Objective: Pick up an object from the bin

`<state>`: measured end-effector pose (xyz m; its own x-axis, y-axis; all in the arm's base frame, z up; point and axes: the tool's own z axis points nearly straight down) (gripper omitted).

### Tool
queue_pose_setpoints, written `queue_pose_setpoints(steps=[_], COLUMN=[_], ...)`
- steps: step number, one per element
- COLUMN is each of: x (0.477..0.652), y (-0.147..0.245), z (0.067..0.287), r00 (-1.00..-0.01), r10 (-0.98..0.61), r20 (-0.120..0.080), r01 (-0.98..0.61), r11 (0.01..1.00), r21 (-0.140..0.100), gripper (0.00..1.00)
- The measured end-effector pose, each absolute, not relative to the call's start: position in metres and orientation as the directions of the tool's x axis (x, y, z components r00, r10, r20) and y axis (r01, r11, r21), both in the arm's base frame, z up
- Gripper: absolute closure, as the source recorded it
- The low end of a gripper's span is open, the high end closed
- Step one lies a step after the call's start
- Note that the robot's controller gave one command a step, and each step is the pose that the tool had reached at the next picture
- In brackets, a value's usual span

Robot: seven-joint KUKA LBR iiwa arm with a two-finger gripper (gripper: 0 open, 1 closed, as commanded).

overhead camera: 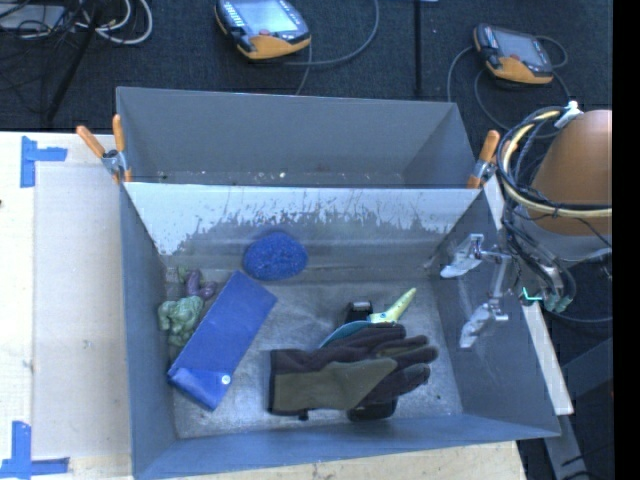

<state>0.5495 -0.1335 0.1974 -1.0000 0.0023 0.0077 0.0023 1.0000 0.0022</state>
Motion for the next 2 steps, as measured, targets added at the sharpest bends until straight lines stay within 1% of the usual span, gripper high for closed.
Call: queue_pose_setpoints(steps=[1,2], x=[0.551,0.582], y=[-0.133,-0.072], z=[0.201,0.131], r00=[-1.000,-0.999], r10=[0.000,-0.045], r20=[0.000,0.006], r01=[0.000,-0.045], r11=[1.000,0.999], r21=[0.000,0.002], gripper=[0.00,0.00])
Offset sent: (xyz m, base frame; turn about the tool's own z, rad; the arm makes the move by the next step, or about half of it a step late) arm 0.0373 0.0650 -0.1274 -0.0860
